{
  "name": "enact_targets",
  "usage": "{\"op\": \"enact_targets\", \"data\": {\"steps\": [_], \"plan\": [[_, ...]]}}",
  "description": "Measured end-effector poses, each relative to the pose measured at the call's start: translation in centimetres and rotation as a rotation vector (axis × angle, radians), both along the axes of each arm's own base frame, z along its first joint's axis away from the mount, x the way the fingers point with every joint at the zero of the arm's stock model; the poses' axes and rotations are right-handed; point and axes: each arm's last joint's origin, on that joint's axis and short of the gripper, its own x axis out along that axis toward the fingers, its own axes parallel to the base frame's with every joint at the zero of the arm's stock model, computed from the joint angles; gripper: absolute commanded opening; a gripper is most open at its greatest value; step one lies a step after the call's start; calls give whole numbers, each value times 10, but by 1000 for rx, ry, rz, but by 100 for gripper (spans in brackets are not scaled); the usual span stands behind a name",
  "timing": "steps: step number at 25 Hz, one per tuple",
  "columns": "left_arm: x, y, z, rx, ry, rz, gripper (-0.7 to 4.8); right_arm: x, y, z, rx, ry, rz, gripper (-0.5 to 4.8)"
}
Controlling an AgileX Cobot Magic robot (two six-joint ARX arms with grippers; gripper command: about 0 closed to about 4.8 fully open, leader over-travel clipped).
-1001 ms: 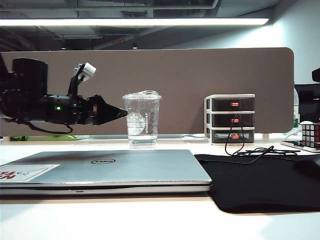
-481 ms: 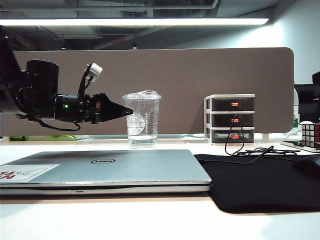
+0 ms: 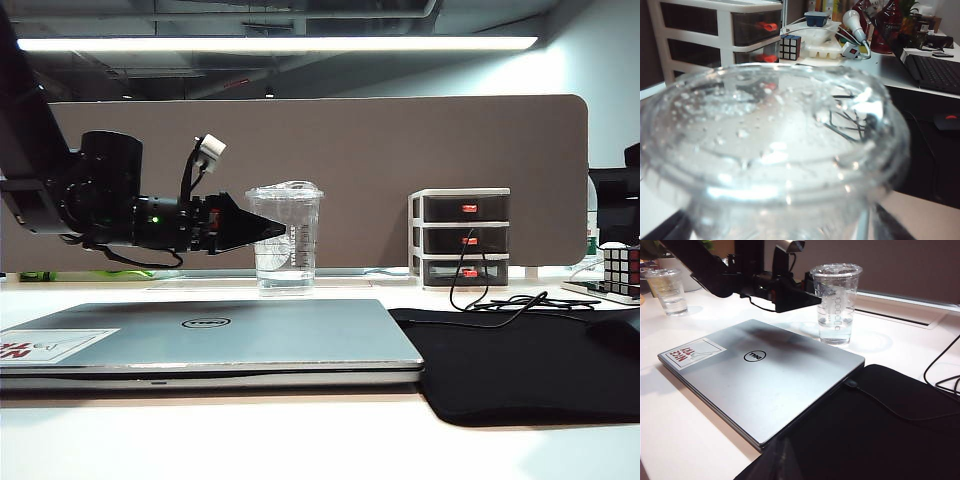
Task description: Pick up the coffee cup and place it on the right side of the laptop.
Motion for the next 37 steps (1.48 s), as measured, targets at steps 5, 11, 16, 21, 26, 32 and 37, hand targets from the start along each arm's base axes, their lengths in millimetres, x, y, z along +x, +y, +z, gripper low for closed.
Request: {"op": "enact_targets", "data": {"steps": [5,11,16,21,26,32,37], "plan": [[6,-8,-6,0,3,-14,479,0,0,0,0,1,0,-1],[16,-24,-4,-4,-21,-47,479,0,0,0,0,1,0,-1],[21,-34,-3,-6,-27,-56,479,0,0,0,0,1,0,-1],[21,-39,-2,-5,-30,-46,479,0,0,0,0,1,0,-1],[21,-39,-2,-5,-30,-46,479,0,0,0,0,1,0,-1],[21,-39,-2,-17,-1,-67,470,0,0,0,0,1,0,-1],[21,-38,-1,-39,48,-65,463,0,0,0,0,1,0,-1]]}}
